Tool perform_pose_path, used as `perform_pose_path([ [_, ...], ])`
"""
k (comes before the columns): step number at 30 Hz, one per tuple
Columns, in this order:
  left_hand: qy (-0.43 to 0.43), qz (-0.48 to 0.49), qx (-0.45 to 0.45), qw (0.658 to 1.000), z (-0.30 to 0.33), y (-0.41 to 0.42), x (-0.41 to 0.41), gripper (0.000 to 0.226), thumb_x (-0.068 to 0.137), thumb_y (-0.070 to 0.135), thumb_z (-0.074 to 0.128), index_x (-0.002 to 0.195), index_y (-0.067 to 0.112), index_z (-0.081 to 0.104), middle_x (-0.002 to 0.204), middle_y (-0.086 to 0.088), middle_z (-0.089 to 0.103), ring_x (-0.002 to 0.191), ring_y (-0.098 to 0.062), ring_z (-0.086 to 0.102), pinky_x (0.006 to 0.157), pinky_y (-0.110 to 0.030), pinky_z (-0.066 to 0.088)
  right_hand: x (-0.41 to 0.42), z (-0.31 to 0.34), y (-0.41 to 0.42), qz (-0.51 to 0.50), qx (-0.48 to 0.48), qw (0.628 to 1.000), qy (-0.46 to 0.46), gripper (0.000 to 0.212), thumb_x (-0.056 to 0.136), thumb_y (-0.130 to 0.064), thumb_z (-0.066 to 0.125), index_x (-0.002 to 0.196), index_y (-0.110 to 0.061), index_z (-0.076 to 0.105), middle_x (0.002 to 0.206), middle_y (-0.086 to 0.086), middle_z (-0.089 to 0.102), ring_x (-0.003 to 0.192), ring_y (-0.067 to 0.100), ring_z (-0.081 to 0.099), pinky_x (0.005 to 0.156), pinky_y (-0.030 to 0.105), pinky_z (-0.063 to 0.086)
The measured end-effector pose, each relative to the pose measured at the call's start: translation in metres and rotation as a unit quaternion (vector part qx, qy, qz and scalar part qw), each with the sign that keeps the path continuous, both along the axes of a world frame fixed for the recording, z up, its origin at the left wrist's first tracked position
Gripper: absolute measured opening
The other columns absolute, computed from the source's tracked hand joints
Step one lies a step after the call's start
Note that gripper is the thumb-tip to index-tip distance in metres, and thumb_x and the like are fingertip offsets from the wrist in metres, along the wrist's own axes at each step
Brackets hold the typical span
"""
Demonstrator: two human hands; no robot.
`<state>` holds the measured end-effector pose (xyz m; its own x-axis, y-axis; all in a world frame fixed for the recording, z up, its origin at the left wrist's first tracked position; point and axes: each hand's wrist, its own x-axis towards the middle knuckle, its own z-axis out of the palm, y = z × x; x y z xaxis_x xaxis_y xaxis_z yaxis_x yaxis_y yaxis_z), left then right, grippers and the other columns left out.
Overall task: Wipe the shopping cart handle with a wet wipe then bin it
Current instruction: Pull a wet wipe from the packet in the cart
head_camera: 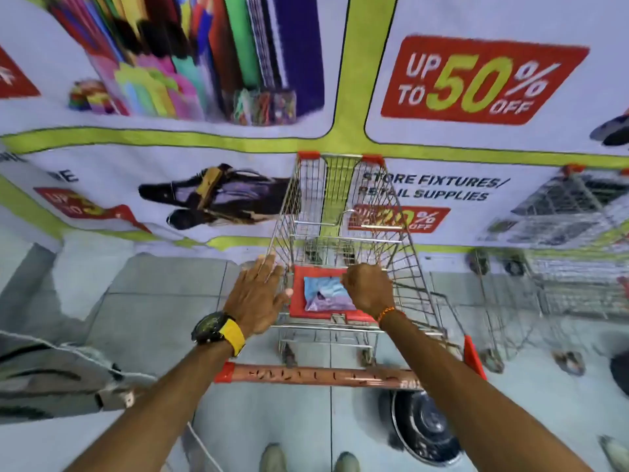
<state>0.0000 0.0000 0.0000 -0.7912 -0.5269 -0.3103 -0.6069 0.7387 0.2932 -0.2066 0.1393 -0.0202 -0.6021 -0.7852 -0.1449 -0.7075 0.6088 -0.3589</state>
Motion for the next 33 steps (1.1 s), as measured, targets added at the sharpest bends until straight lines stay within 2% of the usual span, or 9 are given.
perform_pose_path([
  [2,-0.019,-0.001,-0.002,1.000,-0.018,-0.009,-0.001,0.066,0.101,0.051,0.029,0.157,0.019,0.019,0.170,-0.005,-0.002,0.156,-0.026,0.000,0.125,-0.051,0.012,-0.005,-0.023,-0.007,-0.005,0.021,1.000,0.002,0.027,0.092,-0.018,0.056,0.073,-0.010,0.073,0.081,0.019,0.076,0.077,0.035,0.073,0.061,0.027,0.036],
  [4,-0.039,0.006,-0.003,0.999,-0.032,-0.016,-0.001,0.064,0.101,0.050,0.030,0.156,0.021,0.021,0.170,-0.004,-0.002,0.156,-0.026,0.000,0.123,-0.052,0.016,-0.009,-0.040,-0.017,-0.028,0.075,0.997,-0.003,0.028,0.093,-0.015,0.052,0.081,-0.005,0.075,0.087,0.022,0.077,0.082,0.035,0.075,0.063,0.026,0.038],
  [7,-0.030,0.023,0.005,0.999,-0.044,-0.020,-0.006,0.066,0.101,0.049,0.032,0.157,0.016,0.019,0.169,-0.008,-0.001,0.156,-0.028,-0.001,0.125,-0.048,0.011,-0.013,-0.064,-0.034,-0.026,0.107,0.994,-0.007,0.027,0.094,-0.008,0.048,0.092,-0.001,0.075,0.096,0.023,0.077,0.090,0.036,0.074,0.068,0.030,0.047],
  [10,-0.014,0.019,-0.015,1.000,-0.051,-0.022,-0.006,0.067,0.101,0.047,0.033,0.157,0.010,0.019,0.168,-0.015,0.004,0.156,-0.031,-0.002,0.127,-0.040,0.002,-0.014,-0.084,-0.047,0.001,0.119,0.993,-0.002,0.023,0.095,-0.004,0.052,0.100,-0.001,0.074,0.103,0.024,0.074,0.097,0.039,0.073,0.079,0.040,0.059],
  [14,0.021,0.044,-0.003,0.999,-0.059,-0.021,-0.003,0.066,0.102,0.045,0.033,0.157,0.011,0.019,0.169,-0.012,0.003,0.156,-0.029,-0.005,0.128,-0.041,0.001,-0.010,-0.105,-0.056,0.056,0.161,0.985,0.027,0.019,0.095,-0.009,0.057,0.107,0.001,0.068,0.109,0.025,0.069,0.103,0.044,0.068,0.084,0.046,0.057],
  [19,0.040,0.065,0.019,0.997,-0.063,-0.024,-0.002,0.068,0.100,0.046,0.037,0.157,0.015,0.018,0.169,-0.008,0.002,0.156,-0.028,-0.005,0.128,-0.042,0.005,-0.010,-0.118,-0.061,0.098,0.175,0.978,0.059,0.019,0.098,-0.014,0.060,0.110,-0.001,0.066,0.111,0.021,0.068,0.106,0.041,0.066,0.086,0.048,0.057],
  [27,0.044,0.074,0.022,0.996,-0.063,-0.023,-0.002,0.077,0.097,0.052,0.041,0.158,0.019,0.008,0.169,-0.006,-0.002,0.156,-0.030,-0.007,0.127,-0.044,0.005,-0.012,-0.119,-0.059,0.159,0.188,0.967,0.069,0.034,0.097,-0.029,0.064,0.111,0.002,0.065,0.112,0.021,0.068,0.103,0.039,0.066,0.081,0.045,0.056],
  [31,0.045,0.073,0.021,0.996,-0.063,-0.023,-0.001,0.078,0.097,0.052,0.042,0.159,0.019,0.007,0.169,-0.007,-0.002,0.156,-0.031,-0.006,0.128,-0.045,0.006,-0.017,-0.120,-0.062,0.147,0.190,0.970,0.026,0.022,0.097,-0.013,0.057,0.110,0.003,0.064,0.114,0.024,0.066,0.107,0.040,0.064,0.087,0.047,0.055],
  [33,0.045,0.073,0.018,0.996,-0.063,-0.023,-0.001,0.079,0.097,0.051,0.043,0.158,0.019,0.007,0.169,-0.007,-0.002,0.156,-0.031,-0.005,0.128,-0.045,0.007,-0.019,-0.120,-0.062,0.141,0.193,0.971,0.013,0.021,0.095,-0.011,0.060,0.111,0.003,0.065,0.115,0.025,0.066,0.109,0.041,0.063,0.089,0.046,0.054],
])
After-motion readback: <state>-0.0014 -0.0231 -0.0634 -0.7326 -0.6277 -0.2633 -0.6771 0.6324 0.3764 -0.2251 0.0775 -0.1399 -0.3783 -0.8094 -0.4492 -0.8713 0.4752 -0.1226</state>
